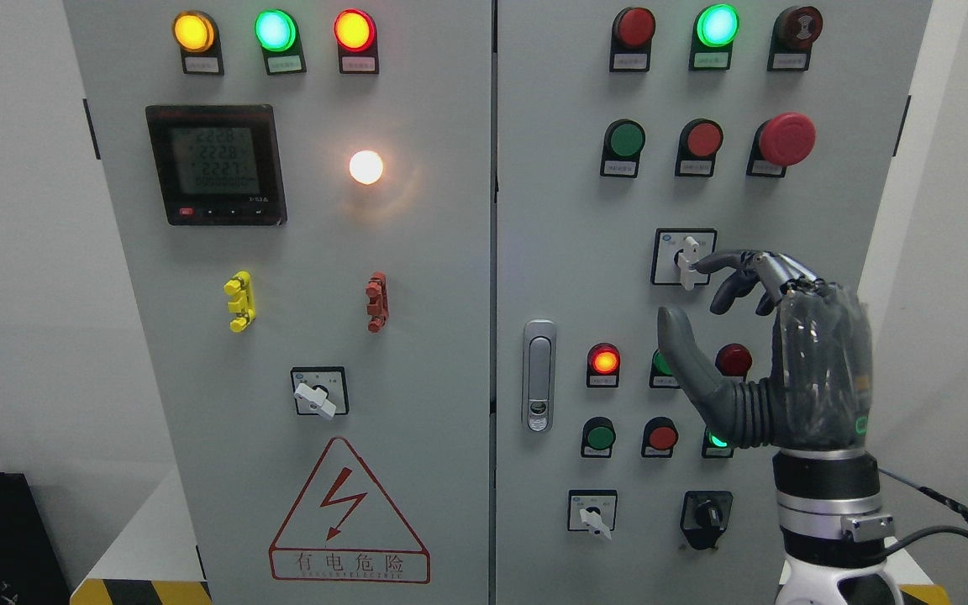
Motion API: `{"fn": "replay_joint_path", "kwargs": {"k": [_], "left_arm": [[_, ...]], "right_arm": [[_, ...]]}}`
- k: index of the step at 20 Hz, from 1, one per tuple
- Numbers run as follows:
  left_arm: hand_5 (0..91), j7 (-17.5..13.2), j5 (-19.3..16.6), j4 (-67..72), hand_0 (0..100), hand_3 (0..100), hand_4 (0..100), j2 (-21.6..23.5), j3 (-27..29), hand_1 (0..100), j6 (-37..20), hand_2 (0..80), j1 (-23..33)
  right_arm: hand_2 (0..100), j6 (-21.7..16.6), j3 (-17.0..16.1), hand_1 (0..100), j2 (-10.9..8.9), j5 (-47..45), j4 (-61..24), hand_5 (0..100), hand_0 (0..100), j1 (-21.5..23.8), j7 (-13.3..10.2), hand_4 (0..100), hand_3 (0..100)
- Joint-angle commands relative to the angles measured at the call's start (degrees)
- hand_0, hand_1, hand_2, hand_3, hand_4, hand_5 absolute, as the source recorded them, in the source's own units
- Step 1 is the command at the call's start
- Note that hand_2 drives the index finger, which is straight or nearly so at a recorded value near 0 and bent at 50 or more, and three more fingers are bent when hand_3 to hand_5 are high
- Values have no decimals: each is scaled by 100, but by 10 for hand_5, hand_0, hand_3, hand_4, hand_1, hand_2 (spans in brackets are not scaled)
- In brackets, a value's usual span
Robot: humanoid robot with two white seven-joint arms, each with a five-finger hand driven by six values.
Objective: Rotate and turn off gray switch
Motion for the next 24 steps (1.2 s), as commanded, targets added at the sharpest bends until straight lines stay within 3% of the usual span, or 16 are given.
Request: {"fn": "replay_joint_path", "kwargs": {"k": [1,7,24], "left_arm": [[0,-5,114,-140,120,0,0,-3,44,389,-2,0,-53],[0,4,114,-140,120,0,0,-3,44,389,-2,0,-53],[0,-5,114,-140,120,0,0,-3,44,389,-2,0,-53]], "right_arm": [[218,-64,-134,162,-337,-9,-278,104,294,196,145,115,205],[209,-64,-187,193,-522,-9,-340,69,281,345,136,87,183],[208,-56,-240,238,-566,-9,-445,29,257,556,92,81,196]]}}
